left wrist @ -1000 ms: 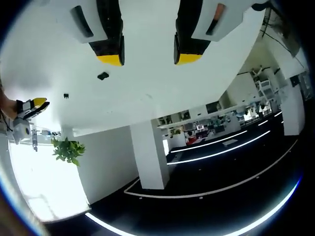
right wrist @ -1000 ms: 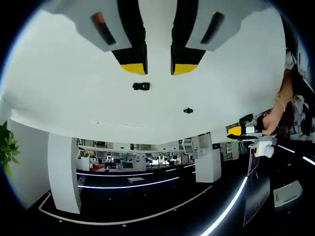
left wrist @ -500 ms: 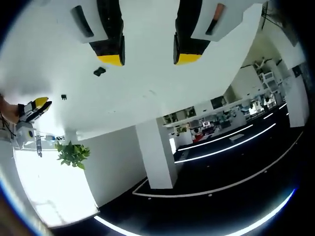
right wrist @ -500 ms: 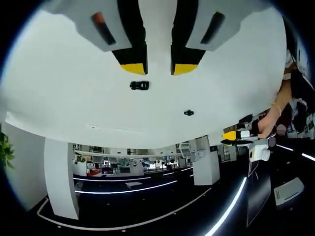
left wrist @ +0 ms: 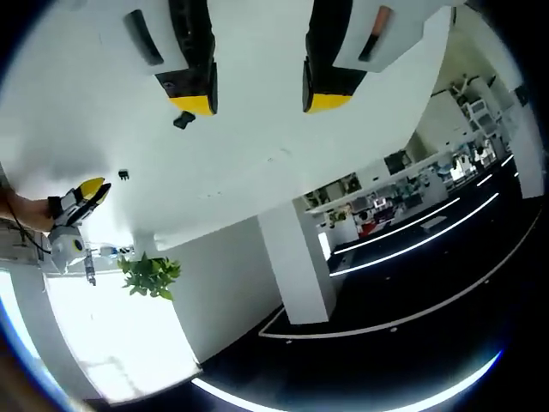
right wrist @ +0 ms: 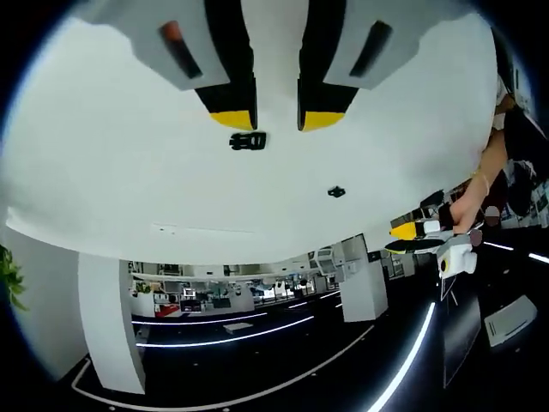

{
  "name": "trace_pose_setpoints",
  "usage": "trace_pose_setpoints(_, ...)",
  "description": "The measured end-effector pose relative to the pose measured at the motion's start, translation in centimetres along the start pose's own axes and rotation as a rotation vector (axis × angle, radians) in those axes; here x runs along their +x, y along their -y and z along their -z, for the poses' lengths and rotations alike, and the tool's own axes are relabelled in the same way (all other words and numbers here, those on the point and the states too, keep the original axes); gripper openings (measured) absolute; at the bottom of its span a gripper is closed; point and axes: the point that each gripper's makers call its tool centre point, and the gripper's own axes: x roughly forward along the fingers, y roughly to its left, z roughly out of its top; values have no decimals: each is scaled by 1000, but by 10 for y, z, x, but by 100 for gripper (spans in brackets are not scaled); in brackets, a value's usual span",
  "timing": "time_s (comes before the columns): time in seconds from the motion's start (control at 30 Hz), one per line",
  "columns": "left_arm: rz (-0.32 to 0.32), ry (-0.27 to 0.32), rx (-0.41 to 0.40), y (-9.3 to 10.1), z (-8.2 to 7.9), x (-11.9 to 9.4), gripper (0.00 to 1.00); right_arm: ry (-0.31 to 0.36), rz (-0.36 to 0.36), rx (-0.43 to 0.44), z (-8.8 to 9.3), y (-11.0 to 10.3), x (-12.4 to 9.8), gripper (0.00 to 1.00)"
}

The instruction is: Snap the two parts of the plastic buckle together until the buckle closes and remains connected.

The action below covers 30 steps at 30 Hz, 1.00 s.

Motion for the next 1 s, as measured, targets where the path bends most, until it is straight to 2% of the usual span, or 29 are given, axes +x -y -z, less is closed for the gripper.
trace_pose_setpoints(0.2,53,-7,2,10,13,2,40,-50,15,-25,3,5,7,19)
trace_pose_setpoints(0.33,93,-18,-38,15,20,-1,40,-77,21,-36,6,6,13,19)
trace_pose_setpoints(0.4,94,-13,-55,13,21,-3,40,-93,28,-36,8,8,16,20)
trace_pose_setpoints(0.6,77,-8,-81,5,23,-7,40,-88,34,-24,2,15,23,20)
trace_pose_setpoints(1.0,86,-7,-93,7,23,-8,40,-110,7,-33,-6,18,43,20)
